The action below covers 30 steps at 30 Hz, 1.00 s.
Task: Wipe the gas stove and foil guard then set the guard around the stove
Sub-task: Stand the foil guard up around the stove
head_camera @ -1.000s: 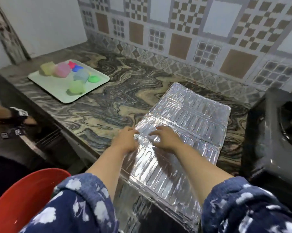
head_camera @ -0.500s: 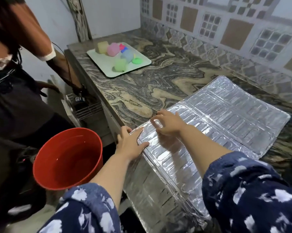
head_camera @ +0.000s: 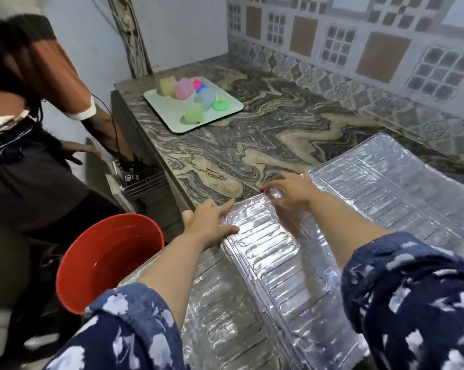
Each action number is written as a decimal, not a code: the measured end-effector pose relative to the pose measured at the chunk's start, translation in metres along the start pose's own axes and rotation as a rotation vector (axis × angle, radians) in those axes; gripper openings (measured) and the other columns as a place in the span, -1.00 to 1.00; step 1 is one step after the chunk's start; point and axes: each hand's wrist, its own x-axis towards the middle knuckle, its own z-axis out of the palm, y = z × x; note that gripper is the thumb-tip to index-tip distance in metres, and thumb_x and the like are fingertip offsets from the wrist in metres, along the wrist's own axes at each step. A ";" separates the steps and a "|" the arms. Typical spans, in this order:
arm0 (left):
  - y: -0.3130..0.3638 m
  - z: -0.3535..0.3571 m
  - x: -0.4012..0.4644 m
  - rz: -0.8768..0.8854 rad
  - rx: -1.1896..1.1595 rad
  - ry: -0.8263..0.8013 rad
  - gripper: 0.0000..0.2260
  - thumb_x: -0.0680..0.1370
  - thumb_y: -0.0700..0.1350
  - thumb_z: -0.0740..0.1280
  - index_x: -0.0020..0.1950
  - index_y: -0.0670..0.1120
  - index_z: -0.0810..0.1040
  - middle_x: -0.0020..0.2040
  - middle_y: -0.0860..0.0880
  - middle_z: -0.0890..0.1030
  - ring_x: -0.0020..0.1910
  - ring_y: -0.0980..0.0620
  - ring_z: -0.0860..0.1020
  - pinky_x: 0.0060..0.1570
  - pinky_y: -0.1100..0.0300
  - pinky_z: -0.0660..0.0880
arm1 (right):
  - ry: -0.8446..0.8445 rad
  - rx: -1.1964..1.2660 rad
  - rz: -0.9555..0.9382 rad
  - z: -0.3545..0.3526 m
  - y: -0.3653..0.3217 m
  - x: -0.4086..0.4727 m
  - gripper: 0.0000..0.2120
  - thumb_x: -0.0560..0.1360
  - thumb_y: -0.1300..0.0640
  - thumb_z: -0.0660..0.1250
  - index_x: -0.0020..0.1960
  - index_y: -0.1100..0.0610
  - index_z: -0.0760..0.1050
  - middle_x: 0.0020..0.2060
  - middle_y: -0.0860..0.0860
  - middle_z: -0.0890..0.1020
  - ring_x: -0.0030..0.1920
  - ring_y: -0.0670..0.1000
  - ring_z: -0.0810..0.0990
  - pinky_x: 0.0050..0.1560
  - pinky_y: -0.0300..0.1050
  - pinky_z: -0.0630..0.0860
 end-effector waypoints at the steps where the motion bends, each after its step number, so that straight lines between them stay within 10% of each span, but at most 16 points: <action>1: 0.001 -0.001 0.003 0.011 -0.020 0.019 -0.46 0.46 0.23 0.33 0.41 0.29 0.28 -0.09 0.07 0.33 -0.01 0.07 0.33 0.01 0.09 0.17 | 0.001 0.000 0.010 0.000 0.003 0.001 -0.65 0.48 -0.18 0.27 0.26 -0.34 0.38 0.45 0.01 0.30 0.45 0.03 0.24 0.42 0.37 -0.22; 9: -0.003 -0.010 0.032 0.109 -0.280 0.010 -0.65 0.48 -0.03 0.42 0.26 0.14 0.55 0.14 -0.01 0.58 0.20 -0.05 0.50 0.25 -0.01 0.39 | 0.069 0.346 0.125 -0.012 0.012 0.010 -0.72 0.33 -0.06 0.48 0.03 -0.20 0.60 0.06 -0.12 0.66 0.11 -0.02 0.55 0.26 -0.01 0.36; 16: 0.000 -0.039 0.045 0.133 -0.367 0.010 -0.69 0.41 -0.01 0.48 0.14 0.21 0.61 0.12 0.15 0.61 0.15 0.11 0.51 0.17 0.13 0.41 | 0.018 0.429 0.194 -0.042 0.025 0.012 -0.80 0.32 0.10 0.53 -0.06 -0.01 0.67 -0.14 -0.07 0.68 -0.20 -0.18 0.54 -0.19 -0.33 0.38; 30: 0.080 -0.181 0.081 0.374 -0.069 0.259 -0.69 0.45 0.04 0.45 0.15 0.29 0.57 0.17 0.06 0.61 0.14 -0.04 0.55 0.07 0.06 0.50 | 0.422 0.464 0.318 -0.184 0.020 -0.020 -0.74 0.42 0.26 0.37 -0.02 -0.06 0.66 -0.09 0.00 0.70 -0.12 -0.10 0.54 -0.03 -0.16 0.44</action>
